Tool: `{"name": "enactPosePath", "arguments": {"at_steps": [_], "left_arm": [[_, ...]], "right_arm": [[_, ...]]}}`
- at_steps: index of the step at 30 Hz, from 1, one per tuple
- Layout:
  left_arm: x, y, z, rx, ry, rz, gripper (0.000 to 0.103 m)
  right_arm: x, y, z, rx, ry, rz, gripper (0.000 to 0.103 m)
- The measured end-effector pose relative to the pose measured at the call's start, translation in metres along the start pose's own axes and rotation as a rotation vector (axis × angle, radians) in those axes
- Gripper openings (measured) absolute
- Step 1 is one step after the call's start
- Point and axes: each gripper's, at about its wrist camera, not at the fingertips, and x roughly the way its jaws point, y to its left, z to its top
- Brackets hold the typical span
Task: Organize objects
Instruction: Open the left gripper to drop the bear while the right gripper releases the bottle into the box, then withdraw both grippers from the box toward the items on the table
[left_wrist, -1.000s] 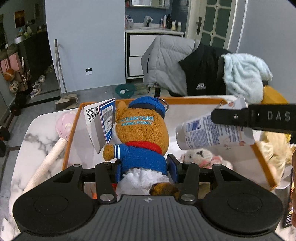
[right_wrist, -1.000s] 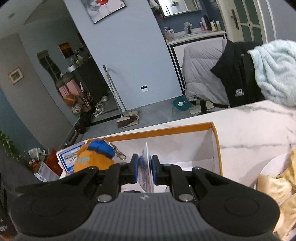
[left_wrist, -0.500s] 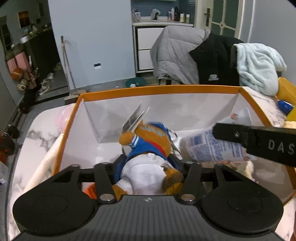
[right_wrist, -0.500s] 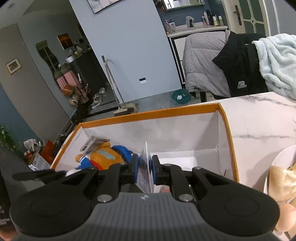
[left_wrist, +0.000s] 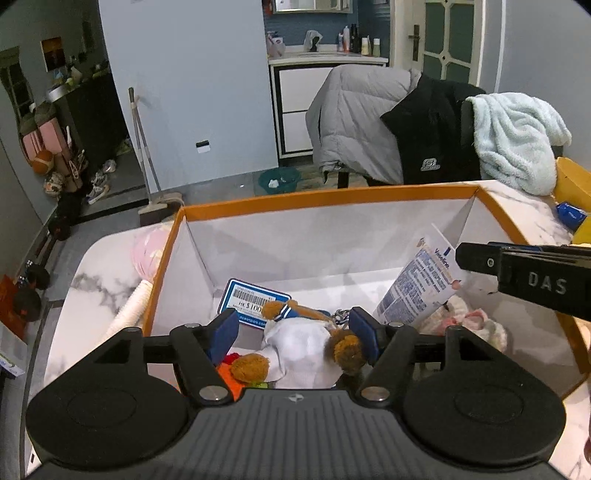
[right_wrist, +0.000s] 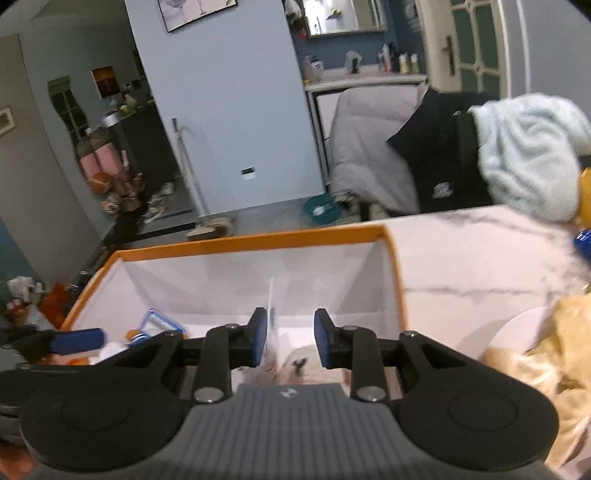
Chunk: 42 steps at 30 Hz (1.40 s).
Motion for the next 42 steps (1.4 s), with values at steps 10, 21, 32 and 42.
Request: {"name": "enactPosePath", "arguments": {"at_steps": [10,21,32,42], "left_arm": [[-0.020,0.007,-0.002,0.004,-0.024,-0.014,0.078],[-0.051,0.018,-0.008,0.006,-0.054,-0.020,0.078],[-0.092,0.039,-0.022,-0.058,-0.127,-0.043,0.078],[-0.118,0.058,-0.058,-0.119,-0.172,-0.135,0.078]], "right_arm": [[-0.016,-0.011,0.004,-0.004,-0.018,0.058,0.022],[-0.047,-0.004,0.010,-0.019,-0.041,0.093,0.024],[-0.093,0.013,-0.001,-0.101,-0.061,0.091,0.025],[-0.141,0.016,-0.032,-0.162,-0.054,0.099,0.034]]}}
